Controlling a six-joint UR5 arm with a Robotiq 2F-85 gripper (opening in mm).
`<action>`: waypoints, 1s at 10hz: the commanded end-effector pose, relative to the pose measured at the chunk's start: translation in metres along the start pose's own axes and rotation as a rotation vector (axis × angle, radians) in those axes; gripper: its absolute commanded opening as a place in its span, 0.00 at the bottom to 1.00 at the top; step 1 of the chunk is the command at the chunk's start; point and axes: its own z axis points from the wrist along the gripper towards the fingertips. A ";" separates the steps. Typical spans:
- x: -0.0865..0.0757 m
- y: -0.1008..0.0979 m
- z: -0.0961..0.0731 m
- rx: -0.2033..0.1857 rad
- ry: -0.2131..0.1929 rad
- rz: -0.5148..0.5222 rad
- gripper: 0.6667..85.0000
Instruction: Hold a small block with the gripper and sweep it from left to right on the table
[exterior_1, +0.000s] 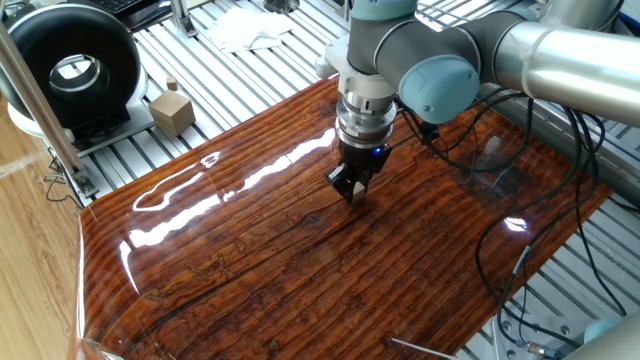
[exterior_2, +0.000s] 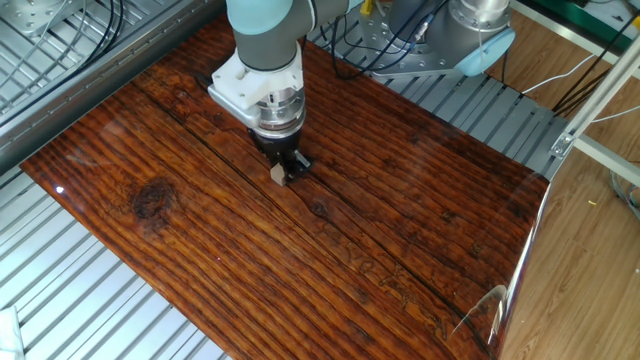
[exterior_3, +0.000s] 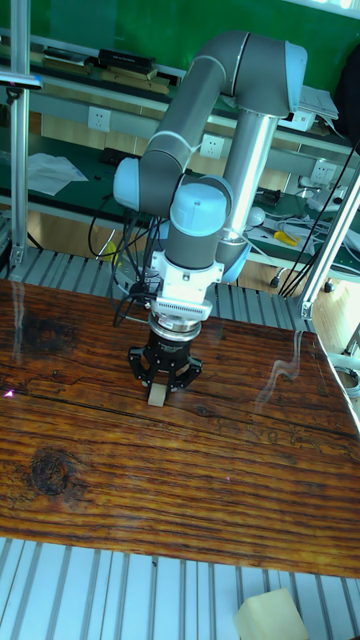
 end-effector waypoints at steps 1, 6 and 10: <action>-0.001 0.006 -0.001 -0.011 -0.004 0.012 0.00; -0.001 0.011 -0.001 -0.011 -0.004 0.014 0.00; -0.001 0.013 0.002 -0.010 -0.006 0.017 0.00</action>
